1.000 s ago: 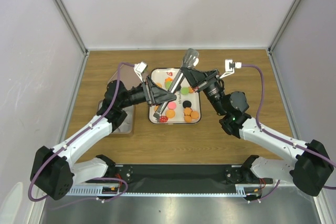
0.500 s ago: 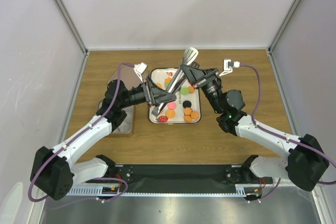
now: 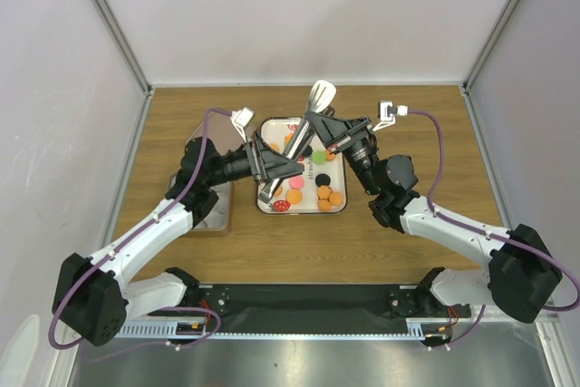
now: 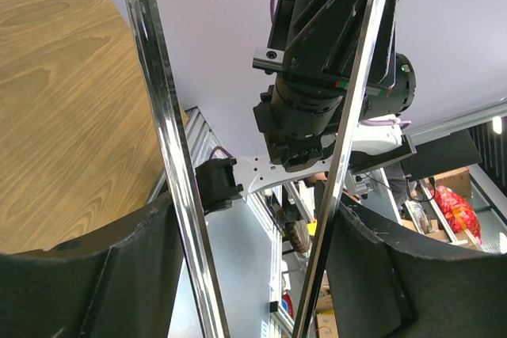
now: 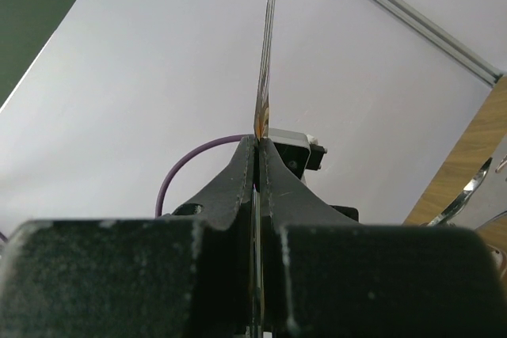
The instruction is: Pack the cookies
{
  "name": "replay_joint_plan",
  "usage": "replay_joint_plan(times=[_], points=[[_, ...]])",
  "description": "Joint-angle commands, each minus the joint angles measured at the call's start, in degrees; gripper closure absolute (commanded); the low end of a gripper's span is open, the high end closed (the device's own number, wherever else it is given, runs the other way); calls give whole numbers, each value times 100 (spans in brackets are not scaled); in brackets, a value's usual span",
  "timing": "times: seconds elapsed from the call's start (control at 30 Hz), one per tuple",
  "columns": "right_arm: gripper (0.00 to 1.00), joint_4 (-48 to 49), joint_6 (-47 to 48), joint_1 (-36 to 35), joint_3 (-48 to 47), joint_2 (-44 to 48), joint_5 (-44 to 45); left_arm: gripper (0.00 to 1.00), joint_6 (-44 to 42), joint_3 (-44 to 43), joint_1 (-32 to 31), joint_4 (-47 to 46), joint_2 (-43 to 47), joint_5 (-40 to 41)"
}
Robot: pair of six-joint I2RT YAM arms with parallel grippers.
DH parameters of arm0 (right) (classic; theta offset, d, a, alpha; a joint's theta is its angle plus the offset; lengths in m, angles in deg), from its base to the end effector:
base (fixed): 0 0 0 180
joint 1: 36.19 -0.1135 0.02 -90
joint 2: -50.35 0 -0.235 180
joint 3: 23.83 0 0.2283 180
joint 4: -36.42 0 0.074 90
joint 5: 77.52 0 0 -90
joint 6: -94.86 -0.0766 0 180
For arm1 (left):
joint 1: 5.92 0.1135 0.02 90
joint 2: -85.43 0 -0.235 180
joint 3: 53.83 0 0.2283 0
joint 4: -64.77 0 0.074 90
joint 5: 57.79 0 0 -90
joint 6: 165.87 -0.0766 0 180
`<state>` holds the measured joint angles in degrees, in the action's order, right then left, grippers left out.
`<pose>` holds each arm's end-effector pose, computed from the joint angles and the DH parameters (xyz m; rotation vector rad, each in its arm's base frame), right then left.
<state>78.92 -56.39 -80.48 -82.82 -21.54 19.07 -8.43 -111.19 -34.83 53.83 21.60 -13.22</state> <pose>0.2209 0.2032 0.3600 0.2922 1.1608 1.5881 0.2105 -0.1786 0.3086 0.1655 1.8585 -1.8441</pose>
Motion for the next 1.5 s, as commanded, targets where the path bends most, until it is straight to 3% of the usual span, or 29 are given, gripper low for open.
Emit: replay_joint_plan(times=[0.0, 0.4, 0.5, 0.53, 0.6, 0.63, 0.77, 0.97, 1.1, 1.27, 1.47], points=[[100, 651, -36, -115, -240, -17, -132, 32, -38, -278, 104, -248, 55, -27], [97, 783, 228, -123, 41, 114, -281, 41, -99, -269, 183, -178, 143, -1], [86, 643, 289, -123, 94, 211, -272, 42, -240, -340, 184, -64, 187, 8], [75, 582, 316, -123, 112, 255, -255, 42, -301, -366, 184, 93, 204, 25], [66, 380, 403, -124, 164, 395, -202, 42, -520, -462, 192, 392, 248, 87], [56, 266, 439, -132, 165, 448, -185, 42, -600, -498, 192, 481, 275, 104], [38, -454, 676, -132, 173, 817, 69, 44, -899, -595, 192, 754, 363, 166], [31, -2052, 878, -132, 244, 1502, 579, 44, -1258, -717, 192, 1140, 407, 280], [30, -3424, 1089, -132, 218, 2082, 1089, 44, -1715, -832, 192, 1893, 442, 534], [29, -5959, 1641, -106, -562, 2400, 1809, 45, -2716, -1034, 175, 3160, 459, 1647], [29, -7284, 2293, 148, -1083, 2207, 1864, 46, -3447, -1025, -80, 4137, 328, 2915]])
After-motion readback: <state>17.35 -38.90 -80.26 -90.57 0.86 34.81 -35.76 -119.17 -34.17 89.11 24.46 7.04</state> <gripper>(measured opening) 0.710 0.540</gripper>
